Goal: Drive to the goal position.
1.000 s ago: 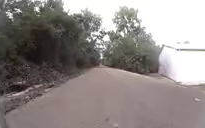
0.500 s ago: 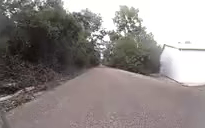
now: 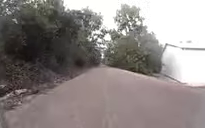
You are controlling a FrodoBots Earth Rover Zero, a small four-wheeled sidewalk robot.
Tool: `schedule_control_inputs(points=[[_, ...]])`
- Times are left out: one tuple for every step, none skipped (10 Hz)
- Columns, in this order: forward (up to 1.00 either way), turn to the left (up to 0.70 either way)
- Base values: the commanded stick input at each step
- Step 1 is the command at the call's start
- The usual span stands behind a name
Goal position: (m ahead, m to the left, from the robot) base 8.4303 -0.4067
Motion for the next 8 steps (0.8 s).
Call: schedule_control_inputs(points=[[0.7, 0.0], [0.7, 0.0], [0.7, 0.0], [0.7, 0.0], [0.7, 0.0], [0.7, 0.0], [0.7, 0.0], [0.7, 0.0]])
